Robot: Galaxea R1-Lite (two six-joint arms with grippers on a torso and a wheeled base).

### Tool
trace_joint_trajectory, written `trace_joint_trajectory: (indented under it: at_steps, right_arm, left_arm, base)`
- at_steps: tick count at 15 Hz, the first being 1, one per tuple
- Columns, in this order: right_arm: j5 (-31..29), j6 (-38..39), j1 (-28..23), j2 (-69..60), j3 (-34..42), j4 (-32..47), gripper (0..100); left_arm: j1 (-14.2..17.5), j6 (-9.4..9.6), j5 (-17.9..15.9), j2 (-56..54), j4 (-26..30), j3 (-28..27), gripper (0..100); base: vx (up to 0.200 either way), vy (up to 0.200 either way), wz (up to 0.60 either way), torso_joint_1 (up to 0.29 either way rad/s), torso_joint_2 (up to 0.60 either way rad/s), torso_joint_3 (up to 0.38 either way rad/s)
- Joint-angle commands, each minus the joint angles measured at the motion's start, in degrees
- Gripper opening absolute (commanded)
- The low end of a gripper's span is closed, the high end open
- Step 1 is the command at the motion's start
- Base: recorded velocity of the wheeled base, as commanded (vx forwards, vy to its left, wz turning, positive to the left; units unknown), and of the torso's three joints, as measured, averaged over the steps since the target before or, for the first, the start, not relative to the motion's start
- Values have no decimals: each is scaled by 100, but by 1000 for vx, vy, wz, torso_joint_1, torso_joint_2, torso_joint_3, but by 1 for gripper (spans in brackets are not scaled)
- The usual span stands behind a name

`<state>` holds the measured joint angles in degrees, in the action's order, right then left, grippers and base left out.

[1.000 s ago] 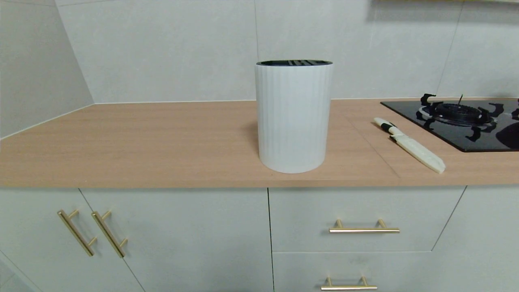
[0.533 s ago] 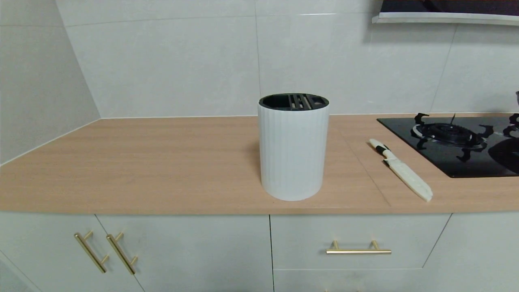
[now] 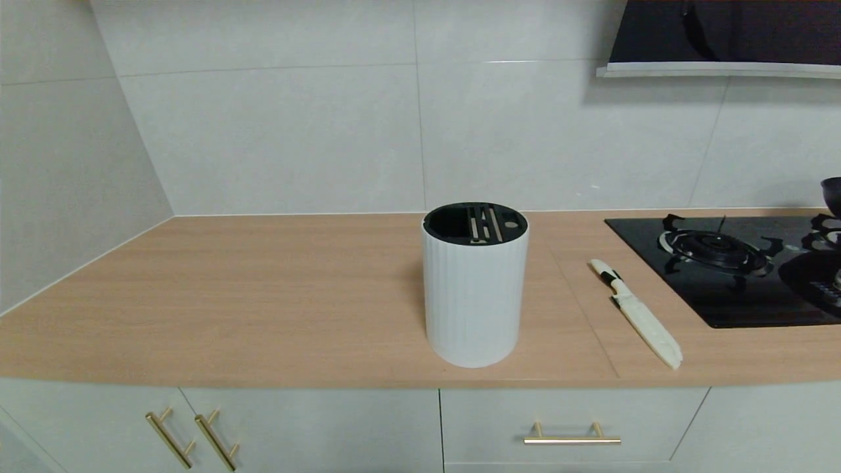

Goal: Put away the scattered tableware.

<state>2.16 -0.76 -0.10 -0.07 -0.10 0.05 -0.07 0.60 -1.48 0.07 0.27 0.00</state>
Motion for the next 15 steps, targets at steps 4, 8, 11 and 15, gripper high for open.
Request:
trace_joint_trajectory:
  at_steps: [4, 8, 11, 15]
  right_arm:
    - [4, -4, 1, 7, 1, 4, 100]
    - [-5, -4, 1, 7, 10, 4, 100]
    - [4, -4, 1, 7, 10, -5, 100]
    - [4, -4, 1, 7, 1, -5, 100]
  left_arm:
    - [-1, 2, -2, 1, 0, 0, 100]
    - [-1, 2, -2, 1, 0, 0, 100]
    - [-1, 2, -2, 1, 0, 0, 100]
    - [-1, 2, -2, 1, 0, 0, 100]
  base:
    - [0, 0, 0, 237, -525, -294]
    - [0, 0, 0, 261, -563, -301]
    - [0, 0, 0, 276, -608, -318]
    - [0, 0, 0, 226, -467, -243]
